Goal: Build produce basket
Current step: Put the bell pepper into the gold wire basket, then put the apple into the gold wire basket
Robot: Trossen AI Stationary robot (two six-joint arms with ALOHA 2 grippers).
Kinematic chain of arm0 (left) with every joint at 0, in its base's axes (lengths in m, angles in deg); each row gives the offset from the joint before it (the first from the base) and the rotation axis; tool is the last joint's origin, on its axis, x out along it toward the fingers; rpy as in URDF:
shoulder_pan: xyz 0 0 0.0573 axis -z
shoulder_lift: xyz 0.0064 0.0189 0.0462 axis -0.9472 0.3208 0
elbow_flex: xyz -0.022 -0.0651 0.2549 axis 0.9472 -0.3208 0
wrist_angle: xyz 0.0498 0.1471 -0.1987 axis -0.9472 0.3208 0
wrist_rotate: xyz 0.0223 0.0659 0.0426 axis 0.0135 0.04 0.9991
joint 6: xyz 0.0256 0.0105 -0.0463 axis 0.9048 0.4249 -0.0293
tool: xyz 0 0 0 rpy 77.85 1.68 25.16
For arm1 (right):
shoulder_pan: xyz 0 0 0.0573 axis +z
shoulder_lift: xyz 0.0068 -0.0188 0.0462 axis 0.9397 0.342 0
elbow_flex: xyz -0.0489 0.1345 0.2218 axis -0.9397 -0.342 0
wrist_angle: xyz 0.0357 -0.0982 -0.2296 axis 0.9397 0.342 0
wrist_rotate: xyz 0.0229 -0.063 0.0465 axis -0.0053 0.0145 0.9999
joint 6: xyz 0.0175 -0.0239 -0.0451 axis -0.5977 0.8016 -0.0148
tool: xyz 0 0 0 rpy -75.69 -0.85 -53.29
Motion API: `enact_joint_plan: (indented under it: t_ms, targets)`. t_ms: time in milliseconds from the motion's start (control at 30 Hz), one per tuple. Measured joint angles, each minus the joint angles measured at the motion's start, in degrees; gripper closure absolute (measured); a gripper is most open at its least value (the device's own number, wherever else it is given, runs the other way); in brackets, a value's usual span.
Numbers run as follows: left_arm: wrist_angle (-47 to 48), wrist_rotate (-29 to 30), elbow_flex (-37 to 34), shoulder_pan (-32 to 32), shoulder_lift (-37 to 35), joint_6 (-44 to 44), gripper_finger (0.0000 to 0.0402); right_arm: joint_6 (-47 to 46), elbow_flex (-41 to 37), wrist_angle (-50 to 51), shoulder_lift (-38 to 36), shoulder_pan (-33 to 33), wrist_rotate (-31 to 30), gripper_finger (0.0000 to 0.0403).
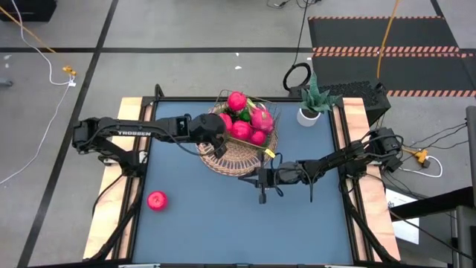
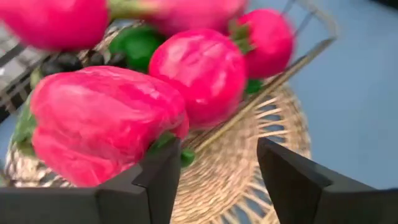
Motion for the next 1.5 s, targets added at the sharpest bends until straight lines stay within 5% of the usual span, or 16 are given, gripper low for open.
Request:
enact_joint_plan:
  t_ms: [267, 467, 633, 833, 1100, 1300, 1500]
  targets:
    - [0.44, 5.14, 0.02, 3.91, -6.03, 1.35, 0.0165, 2.32, 0.00, -2.19, 0.00, -0.09, -0.02, 0.0399]
    - [10.78, 10.16, 0.02, 6.43, -14.54, -1.25, 0.0165, 0.52, 0.00, -2.31, 0.00, -0.97, -0.04, 0.0399]
    - [27.70, 14.58, 0.02, 13.51, -20.49, -12.38, 0.0165, -2.83, 0.00, -2.14, 0.00, -1.64, 0.52, 0.0399]
    - [42.92, 22.67, -0.51, 28.23, -21.23, -30.41, 0.0165, -0.87, 1.41, -13.98, 6.73, -1.42, 9.22, 0.0399]
    - [42.46, 5.29, -6.00, 44.20, -20.62, -47.13, 0.0165, -1.22, 21.08, 7.12, 18.68, -1.49, 9.02, 0.0375]
    - [42.54, -1.52, -7.15, 51.59, -18.62, -57.85, 0.0165, 1.21, 34.63, 12.72, 27.33, -1.36, 9.34, 0.0316]
    - [42.70, -2.86, -7.19, 58.93, -15.48, -65.34, 0.0165, 1.12, 36.39, 14.43, 30.16, -0.92, 9.31, 0.0289]
